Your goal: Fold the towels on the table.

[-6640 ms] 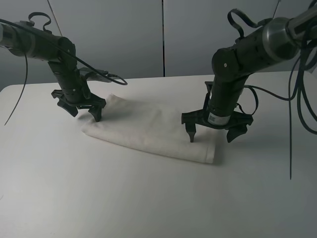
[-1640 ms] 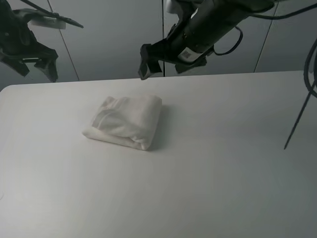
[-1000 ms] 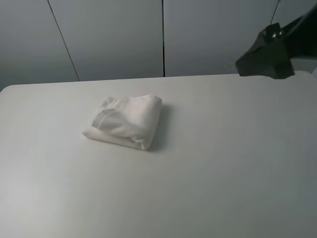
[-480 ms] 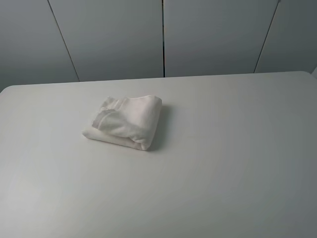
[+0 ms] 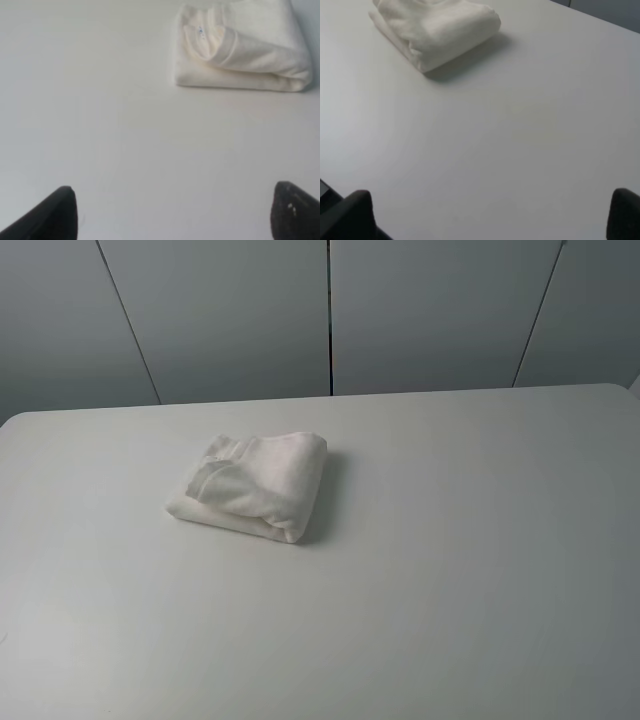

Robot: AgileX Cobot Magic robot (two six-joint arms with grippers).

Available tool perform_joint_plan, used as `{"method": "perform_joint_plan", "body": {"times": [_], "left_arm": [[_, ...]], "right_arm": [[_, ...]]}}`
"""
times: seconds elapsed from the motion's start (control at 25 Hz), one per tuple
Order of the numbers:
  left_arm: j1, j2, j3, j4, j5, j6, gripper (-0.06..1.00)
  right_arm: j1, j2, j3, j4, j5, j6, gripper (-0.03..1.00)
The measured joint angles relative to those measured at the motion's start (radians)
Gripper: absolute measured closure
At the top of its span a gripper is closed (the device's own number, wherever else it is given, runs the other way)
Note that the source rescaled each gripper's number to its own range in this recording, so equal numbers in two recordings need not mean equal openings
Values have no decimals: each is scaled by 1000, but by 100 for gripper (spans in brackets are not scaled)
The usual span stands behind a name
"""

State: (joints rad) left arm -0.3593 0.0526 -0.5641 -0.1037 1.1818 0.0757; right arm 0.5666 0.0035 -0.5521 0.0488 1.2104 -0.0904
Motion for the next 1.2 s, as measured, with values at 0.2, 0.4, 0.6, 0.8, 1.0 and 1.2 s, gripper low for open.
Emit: {"method": "perform_joint_plan", "body": {"times": [0.2,0.4,0.6,0.8,1.0,1.2], "left_arm": [[0,-48,11,-23,4,39,-5],[0,-53,31,-27,-60,77,-5],[0,-53,46,-31,-80,88,-5],[4,-53,46,-31,-82,110,-5],[83,-53,48,-31,-82,110,-5],[209,-53,48,-31,-82,110,-5]], "right_arm": [[0,0,19,15,-54,-56,-3],[0,-3,39,19,-102,-86,-3],[0,-4,39,37,-106,-110,-3],[-9,-4,39,40,-106,-104,-3],[-150,-4,39,38,-106,-94,-3],[-345,-4,39,34,-106,-92,-3]]}}
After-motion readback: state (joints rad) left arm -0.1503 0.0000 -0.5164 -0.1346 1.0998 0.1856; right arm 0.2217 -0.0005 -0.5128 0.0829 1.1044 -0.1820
